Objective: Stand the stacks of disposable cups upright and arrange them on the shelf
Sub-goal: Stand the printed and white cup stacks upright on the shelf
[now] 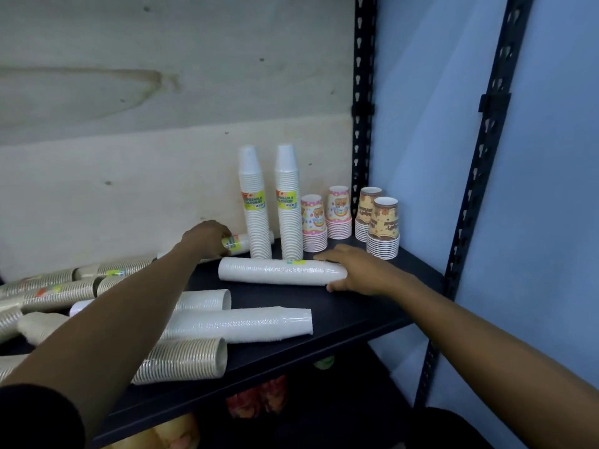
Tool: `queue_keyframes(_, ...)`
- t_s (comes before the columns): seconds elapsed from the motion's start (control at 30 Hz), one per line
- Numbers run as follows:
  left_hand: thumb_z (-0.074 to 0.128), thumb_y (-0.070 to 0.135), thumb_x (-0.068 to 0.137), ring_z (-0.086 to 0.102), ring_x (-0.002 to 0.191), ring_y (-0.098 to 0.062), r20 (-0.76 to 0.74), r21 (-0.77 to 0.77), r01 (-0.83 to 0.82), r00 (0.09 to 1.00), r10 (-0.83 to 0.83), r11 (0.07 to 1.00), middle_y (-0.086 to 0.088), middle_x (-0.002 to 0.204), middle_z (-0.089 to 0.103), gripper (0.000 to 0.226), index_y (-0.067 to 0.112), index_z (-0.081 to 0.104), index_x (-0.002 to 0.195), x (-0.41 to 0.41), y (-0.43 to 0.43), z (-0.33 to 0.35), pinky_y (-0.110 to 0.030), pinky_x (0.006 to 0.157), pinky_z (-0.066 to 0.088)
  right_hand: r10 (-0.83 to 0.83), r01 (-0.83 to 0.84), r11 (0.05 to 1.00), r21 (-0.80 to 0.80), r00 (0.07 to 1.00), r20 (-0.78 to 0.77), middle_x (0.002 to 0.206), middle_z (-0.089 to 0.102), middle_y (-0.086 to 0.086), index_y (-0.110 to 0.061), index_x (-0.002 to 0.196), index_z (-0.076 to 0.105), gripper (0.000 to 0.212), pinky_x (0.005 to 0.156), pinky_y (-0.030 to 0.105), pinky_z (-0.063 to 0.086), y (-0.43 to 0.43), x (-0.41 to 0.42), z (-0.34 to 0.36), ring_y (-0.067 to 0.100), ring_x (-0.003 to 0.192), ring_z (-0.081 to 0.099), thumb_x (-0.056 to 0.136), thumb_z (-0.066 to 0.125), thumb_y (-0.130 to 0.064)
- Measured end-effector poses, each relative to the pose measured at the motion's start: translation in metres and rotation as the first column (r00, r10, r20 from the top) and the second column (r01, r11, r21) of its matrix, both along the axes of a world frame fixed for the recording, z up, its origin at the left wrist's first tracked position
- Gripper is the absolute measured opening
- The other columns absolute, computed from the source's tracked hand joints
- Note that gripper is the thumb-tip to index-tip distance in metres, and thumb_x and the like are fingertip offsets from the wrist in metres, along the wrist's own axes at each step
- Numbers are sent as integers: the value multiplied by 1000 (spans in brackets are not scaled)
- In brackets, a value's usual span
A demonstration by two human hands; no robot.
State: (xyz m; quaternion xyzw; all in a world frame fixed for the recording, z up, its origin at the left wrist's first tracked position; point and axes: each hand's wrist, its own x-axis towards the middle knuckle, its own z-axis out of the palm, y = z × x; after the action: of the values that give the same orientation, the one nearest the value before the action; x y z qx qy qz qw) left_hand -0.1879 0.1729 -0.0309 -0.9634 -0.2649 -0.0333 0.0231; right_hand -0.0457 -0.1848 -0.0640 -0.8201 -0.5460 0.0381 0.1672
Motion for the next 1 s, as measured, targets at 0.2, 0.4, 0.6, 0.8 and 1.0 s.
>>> queue_keyframes(0.2, 77, 45, 82, 55, 118, -26, 48, 27, -33, 998, 31, 999, -3, 127, 56, 57, 30, 62, 134, -12, -3, 4, -41, 95, 52, 33, -24, 984, 178, 998, -48, 127, 54, -12, -40, 141, 54, 69, 99, 29, 43, -1, -5, 9, 9, 114, 52, 78, 82, -40)
queue_keyframes(0.4, 77, 39, 85, 55, 118, -31, 301, -103, -92, 946, 119, 990, -10, 126, 54, 58, 26, 60, 139, -34, -11, 30, -41, 96, 48, 45, 69, 902, 426, 967, -252, 113, 64, -19, -35, 120, 62, 52, 78, 19, 46, 1, -26, 50, 3, 98, 60, 75, 89, -27)
queue_keyframes(0.6, 83, 21, 80, 62, 112, -31, 694, -324, 29, 686, 217, 945, -11, 120, 69, 46, 12, 72, 123, -60, -28, 57, -30, 89, 45, 147, 195, 766, 613, 875, -462, 110, 72, -12, -39, 115, 61, 51, 96, 40, 58, 26, -45, 93, 9, 103, 71, 74, 88, -26)
queue_keyframes(0.8, 85, 26, 81, 64, 102, -19, 801, -469, 203, 507, 317, 860, 1, 112, 67, 46, 15, 66, 122, -65, -48, 70, -30, 85, 51, 179, 202, 700, 685, 879, -442, 131, 61, -16, -31, 134, 52, 56, 97, 41, 57, 58, -63, 121, 8, 107, 67, 87, 80, -21)
queue_keyframes(1.0, 91, 28, 72, 66, 98, -22, 773, -540, 240, 520, 363, 807, 4, 106, 63, 53, 20, 55, 110, -59, -45, 53, -47, 85, 60, 84, 222, 722, 655, 912, -402, 133, 63, -8, -25, 135, 55, 49, 98, 40, 54, 78, -61, 132, 12, 110, 64, 91, 75, -21)
